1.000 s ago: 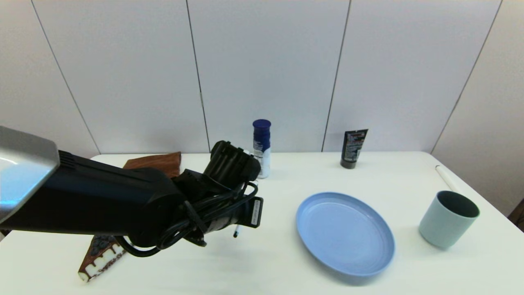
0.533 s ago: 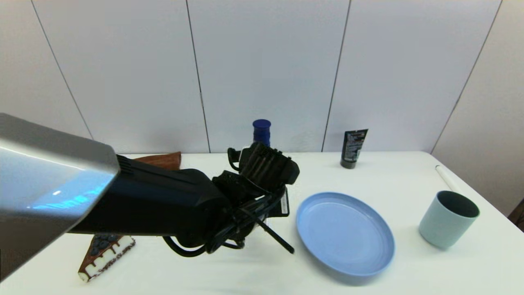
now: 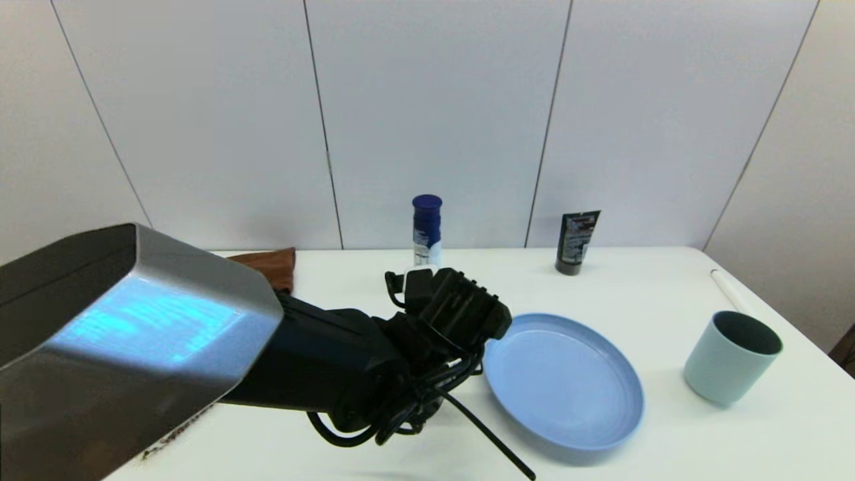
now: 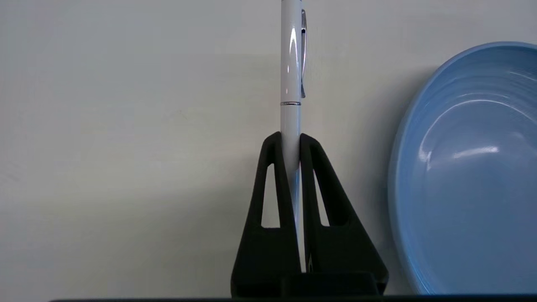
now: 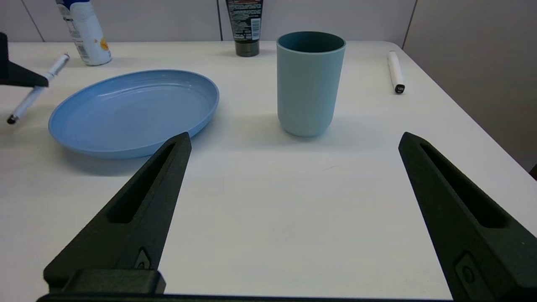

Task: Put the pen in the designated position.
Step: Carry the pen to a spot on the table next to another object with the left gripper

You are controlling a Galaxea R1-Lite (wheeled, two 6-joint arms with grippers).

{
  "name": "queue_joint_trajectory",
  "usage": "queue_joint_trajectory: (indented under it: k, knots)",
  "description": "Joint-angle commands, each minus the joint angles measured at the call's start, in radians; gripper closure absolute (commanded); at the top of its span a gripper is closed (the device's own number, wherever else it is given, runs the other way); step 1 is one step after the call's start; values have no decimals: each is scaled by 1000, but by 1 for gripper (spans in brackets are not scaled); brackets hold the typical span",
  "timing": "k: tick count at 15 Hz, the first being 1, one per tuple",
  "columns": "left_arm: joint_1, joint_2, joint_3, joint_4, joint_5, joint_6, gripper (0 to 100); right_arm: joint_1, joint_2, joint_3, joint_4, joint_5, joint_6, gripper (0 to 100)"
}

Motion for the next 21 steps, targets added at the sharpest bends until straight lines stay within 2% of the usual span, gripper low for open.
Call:
queue_joint_trajectory:
  k: [1, 21]
  knots:
    - [-12, 25, 17, -6, 2, -29, 100, 0, 0, 0, 0, 0, -1, 0]
    - [-17, 17, 28, 2, 4, -51, 100, 0, 0, 0, 0, 0, -1, 0]
